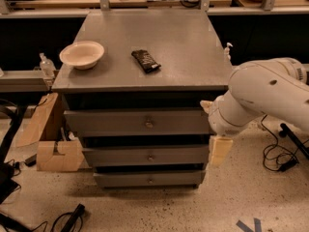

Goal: Open top drawer

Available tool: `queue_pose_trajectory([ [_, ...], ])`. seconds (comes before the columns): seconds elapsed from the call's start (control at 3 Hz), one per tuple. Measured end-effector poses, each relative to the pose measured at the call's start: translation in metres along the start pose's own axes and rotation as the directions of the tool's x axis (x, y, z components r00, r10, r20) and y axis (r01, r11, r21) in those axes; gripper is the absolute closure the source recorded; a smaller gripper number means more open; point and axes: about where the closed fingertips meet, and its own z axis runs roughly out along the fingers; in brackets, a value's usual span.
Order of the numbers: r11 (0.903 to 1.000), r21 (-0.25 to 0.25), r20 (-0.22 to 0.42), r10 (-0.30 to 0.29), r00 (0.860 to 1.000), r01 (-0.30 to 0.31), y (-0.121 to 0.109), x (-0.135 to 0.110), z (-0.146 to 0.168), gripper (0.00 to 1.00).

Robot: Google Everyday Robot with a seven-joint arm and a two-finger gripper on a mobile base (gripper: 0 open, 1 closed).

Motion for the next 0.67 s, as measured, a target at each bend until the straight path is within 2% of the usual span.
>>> queue_pose_trajectory([
  [0.67, 0.9998, 0.007, -0.033, -0.016, 0.999, 0.016, -0.03, 0.01, 0.044, 0.0],
])
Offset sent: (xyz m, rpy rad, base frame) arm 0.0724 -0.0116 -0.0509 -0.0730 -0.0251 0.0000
